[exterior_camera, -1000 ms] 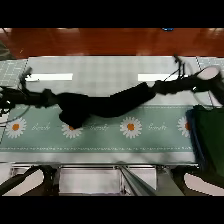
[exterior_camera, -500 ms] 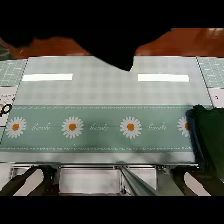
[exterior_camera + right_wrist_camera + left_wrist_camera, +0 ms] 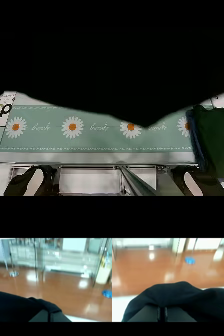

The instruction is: Fold the shirts.

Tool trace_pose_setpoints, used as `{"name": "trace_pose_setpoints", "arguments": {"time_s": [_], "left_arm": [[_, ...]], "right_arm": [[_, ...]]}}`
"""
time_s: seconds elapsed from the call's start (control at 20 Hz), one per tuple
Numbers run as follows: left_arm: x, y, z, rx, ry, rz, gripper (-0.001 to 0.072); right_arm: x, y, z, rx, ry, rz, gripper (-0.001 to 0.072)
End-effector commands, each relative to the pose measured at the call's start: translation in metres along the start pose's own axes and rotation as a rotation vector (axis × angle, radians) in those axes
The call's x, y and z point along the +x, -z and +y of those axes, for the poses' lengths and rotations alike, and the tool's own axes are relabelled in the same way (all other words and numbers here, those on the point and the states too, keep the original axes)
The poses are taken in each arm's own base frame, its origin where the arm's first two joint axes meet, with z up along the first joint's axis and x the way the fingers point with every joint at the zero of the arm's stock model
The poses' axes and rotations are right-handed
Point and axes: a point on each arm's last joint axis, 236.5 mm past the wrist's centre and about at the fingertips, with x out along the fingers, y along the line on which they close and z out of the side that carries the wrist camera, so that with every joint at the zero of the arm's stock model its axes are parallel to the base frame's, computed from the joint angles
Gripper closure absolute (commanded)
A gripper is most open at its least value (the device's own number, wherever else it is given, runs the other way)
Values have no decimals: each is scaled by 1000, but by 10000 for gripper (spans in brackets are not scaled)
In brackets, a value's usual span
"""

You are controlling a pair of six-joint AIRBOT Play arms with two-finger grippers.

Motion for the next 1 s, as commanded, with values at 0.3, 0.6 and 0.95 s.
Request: {"name": "trace_pose_setpoints", "arguments": {"time_s": [0.3, 0.6, 0.95], "left_arm": [[79, 295, -51, -393, 382, 724, 687], [152, 347, -13, -499, 243, 715, 687], [254, 355, 36, -567, 137, 686, 686]], "right_arm": [[82, 187, -6, 186, -83, 515, 688], [187, 272, -39, 292, -60, 595, 688], [304, 380, -79, 465, 11, 685, 688]]}}
